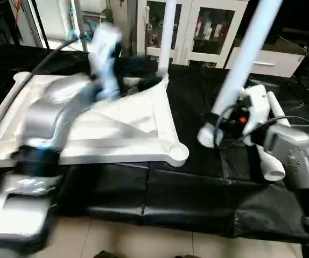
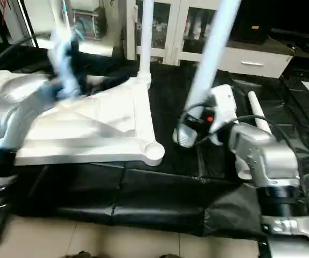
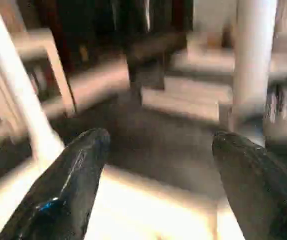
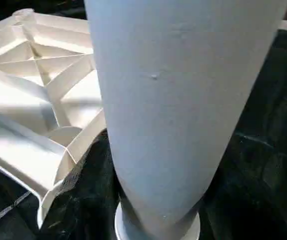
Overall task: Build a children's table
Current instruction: Pick table leg
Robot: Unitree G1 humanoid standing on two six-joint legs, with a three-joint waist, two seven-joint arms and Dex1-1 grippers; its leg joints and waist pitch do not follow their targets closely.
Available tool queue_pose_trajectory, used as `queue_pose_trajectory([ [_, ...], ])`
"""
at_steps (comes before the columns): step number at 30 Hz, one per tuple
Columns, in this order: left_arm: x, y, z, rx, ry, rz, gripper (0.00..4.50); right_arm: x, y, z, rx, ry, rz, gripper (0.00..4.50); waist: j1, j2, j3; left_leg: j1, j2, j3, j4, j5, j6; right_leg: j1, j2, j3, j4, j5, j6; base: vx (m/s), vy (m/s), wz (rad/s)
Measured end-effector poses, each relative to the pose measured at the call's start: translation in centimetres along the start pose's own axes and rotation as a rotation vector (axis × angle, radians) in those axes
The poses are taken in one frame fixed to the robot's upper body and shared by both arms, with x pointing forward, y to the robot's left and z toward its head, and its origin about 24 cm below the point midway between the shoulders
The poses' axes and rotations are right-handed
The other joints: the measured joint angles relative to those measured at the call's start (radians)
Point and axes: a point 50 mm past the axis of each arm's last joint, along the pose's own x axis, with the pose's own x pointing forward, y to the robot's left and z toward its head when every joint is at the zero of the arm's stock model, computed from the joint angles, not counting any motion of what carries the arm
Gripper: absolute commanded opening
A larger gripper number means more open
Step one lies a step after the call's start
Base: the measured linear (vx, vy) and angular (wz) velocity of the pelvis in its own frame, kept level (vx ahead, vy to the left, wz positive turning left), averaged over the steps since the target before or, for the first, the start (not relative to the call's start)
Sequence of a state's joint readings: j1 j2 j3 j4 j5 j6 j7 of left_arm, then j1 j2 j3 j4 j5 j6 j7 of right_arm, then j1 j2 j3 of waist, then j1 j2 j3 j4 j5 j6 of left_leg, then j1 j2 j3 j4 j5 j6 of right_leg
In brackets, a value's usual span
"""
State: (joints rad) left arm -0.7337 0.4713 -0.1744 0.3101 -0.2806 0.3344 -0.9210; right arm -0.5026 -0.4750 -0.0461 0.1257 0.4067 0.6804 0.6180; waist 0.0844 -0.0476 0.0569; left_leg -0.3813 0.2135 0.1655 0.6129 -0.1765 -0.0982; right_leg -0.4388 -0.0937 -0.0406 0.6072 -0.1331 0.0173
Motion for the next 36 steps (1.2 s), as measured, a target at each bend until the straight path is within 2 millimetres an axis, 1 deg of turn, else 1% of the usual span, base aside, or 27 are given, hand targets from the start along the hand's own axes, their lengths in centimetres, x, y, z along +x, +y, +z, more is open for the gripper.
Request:
queue_pose_trajectory([
  [1, 0.5, -0.9, -1.3, 0.011, 0.055, -0.06, 3.74, 0.2, 0.2, 0.1, -0.021, -0.009, 0.007, 1.87, 0.005, 0.0, 0.0, -0.001, 0.0, 0.0, 0.0, 0.0, 0.0, 0.0, -0.001, 0.0, 0.0, 0.0, 0.0, 0.0, 0.0, 0.0],
  [3, 1.7, -3.0, -4.0, 0.001, 0.15, -0.187, 3.74, 0.6, 0.7, 0.2, -0.042, -0.036, 0.031, 1.87, 0.009, 0.001, 0.0, -0.002, 0.0, 0.003, 0.001, 0.0, 0.0, 0.0, -0.001, 0.002, 0.0, 0.001, -0.002, 0.0, 0.0, 0.0],
  [4, 2.1, -3.6, -5.0, -0.002, 0.184, -0.234, 3.74, 0.7, 0.9, 0.1, -0.047, -0.049, 0.037, 1.87, 0.01, 0.001, 0.0, -0.002, 0.0, 0.003, 0.001, 0.0, 0.0, 0.0, -0.001, 0.002, 0.0, 0.001, -0.003, 0.0, 0.0, 0.0],
  [6, 2.7, -4.6, -6.4, -0.019, 0.221, -0.299, 3.74, 0.6, 0.9, -0.2, -0.046, -0.05, 0.038, 1.87, 0.01, 0.001, 0.0, -0.002, 0.0, 0.003, 0.001, 0.0, 0.0, 0.0, -0.001, 0.001, 0.0, 0.001, -0.003, 0.0, 0.0, 0.0],
  [9, 3.2, -4.6, -7.0, 0.02, 0.244, -0.315, 3.74, 0.4, 0.9, -0.9, -0.038, -0.032, 0.041, 1.87, 0.005, 0.002, 0.0, -0.001, 0.0, 0.003, 0.001, 0.0, 0.0, 0.0, -0.001, 0.002, 0.002, 0.001, -0.003, 0.0, 0.0, 0.0],
  [13, 3.3, -4.4, -8.0, 0.028, 0.278, -0.307, 3.74, 0.2, 1.3, -1.0, -0.05, -0.032, 0.066, 1.87, -0.002, 0.007, 0.001, 0.001, 0.001, 0.002, 0.0, 0.0, 0.0, 0.001, 0.0, 0.002, 0.003, 0.0, -0.001, 0.0, 0.0, 0.0],
  [14, 3.4, -4.1, -8.2, 0.037, 0.296, -0.3, 3.74, 0.2, 1.4, -1.0, -0.052, -0.034, 0.071, 1.87, -0.002, 0.007, 0.001, 0.001, 0.001, 0.002, 0.0, 0.0, 0.0, 0.0, 0.0, 0.001, 0.003, 0.0, -0.001, 0.0, 0.0, 0.0],
  [15, 3.3, -3.6, -8.4, 0.051, 0.32, -0.294, 3.56, 0.1, 1.6, -1.1, -0.054, -0.035, 0.079, 1.86, -0.001, 0.008, 0.0, 0.002, 0.001, 0.002, 0.0, 0.0, 0.0, 0.0, 0.0, 0.001, 0.003, 0.0, -0.001, 0.0, 0.0, 0.0],
  [17, 3.2, -3.1, -8.5, 0.065, 0.338, -0.286, 3.56, 0.0, 1.7, -1.3, -0.054, -0.035, 0.085, 1.86, 0.0, 0.009, 0.0, 0.003, 0.001, 0.002, 0.0, 0.0, 0.0, 0.001, 0.0, 0.001, 0.003, 0.0, -0.001, 0.0, 0.0, 0.0],
  [21, 2.9, -2.5, -8.9, 0.083, 0.376, -0.287, 3.11, 0.0, 1.9, -1.3, -0.059, -0.033, 0.103, 1.86, 0.002, 0.009, 0.0, 0.004, 0.0, 0.002, 0.0, 0.0, 0.0, 0.002, 0.0, 0.002, 0.002, 0.0, -0.001, 0.0, 0.0, 0.0],
  [23, 2.8, -2.2, -8.8, 0.092, 0.388, -0.298, 3.11, 0.0, 2.0, -1.4, -0.059, -0.028, 0.111, 1.86, 0.002, 0.009, 0.001, 0.004, 0.0, 0.002, 0.0, 0.0, 0.0, 0.002, 0.0, 0.002, 0.002, 0.0, -0.001, 0.0, 0.0, 0.0],
  [27, 2.8, -1.9, -8.4, 0.118, 0.389, -0.332, 2.67, 0.0, 2.1, -1.3, -0.064, -0.03, 0.115, 1.86, 0.003, 0.01, 0.001, 0.004, 0.0, 0.002, -0.001, 0.0, 0.0, 0.002, 0.0, 0.002, 0.002, 0.002, -0.004, 0.0, 0.0, 0.0],
  [28, 2.8, -1.9, -8.4, 0.125, 0.393, -0.337, 2.67, 0.0, 2.1, -1.3, -0.065, -0.03, 0.117, 1.86, 0.003, 0.01, 0.001, 0.004, 0.0, 0.002, -0.001, 0.0, 0.0, 0.002, 0.0, 0.002, 0.002, 0.002, -0.005, 0.0, 0.0, 0.0],
  [29, 2.8, -1.9, -8.5, 0.134, 0.398, -0.343, 2.46, 0.0, 2.1, -1.3, -0.065, -0.03, 0.12, 1.86, 0.003, 0.01, 0.001, 0.003, 0.0, 0.002, -0.001, 0.0, 0.0, 0.002, 0.0, 0.002, 0.002, 0.002, -0.005, 0.0, 0.0, 0.0],
  [30, 2.7, -1.9, -8.6, 0.137, 0.405, -0.347, 2.46, 0.0, 2.1, -1.3, -0.066, -0.03, 0.124, 1.86, 0.003, 0.01, 0.001, 0.003, 0.0, 0.002, -0.001, 0.0, 0.0, 0.002, 0.0, 0.002, 0.002, 0.002, -0.005, 0.0, 0.0, 0.0],
  [33, 2.7, -1.9, -8.9, 0.144, 0.414, -0.359, 2.21, 0.0, 2.1, -1.3, -0.066, -0.029, 0.126, 1.86, 0.003, 0.01, 0.001, 0.003, 0.0, 0.002, -0.001, 0.0, 0.0, 0.002, 0.0, 0.002, 0.002, 0.002, -0.006, 0.0, 0.0, 0.0],
  [36, 2.6, -2.1, -9.0, 0.155, 0.421, -0.387, 1.87, 0.1, 2.3, -1.3, -0.068, -0.025, 0.136, 1.86, 0.003, 0.01, 0.001, 0.003, 0.001, 0.002, -0.001, 0.0, 0.0, 0.002, 0.0, 0.002, 0.002, 0.002, -0.006, 0.0, 0.0, 0.0],
])
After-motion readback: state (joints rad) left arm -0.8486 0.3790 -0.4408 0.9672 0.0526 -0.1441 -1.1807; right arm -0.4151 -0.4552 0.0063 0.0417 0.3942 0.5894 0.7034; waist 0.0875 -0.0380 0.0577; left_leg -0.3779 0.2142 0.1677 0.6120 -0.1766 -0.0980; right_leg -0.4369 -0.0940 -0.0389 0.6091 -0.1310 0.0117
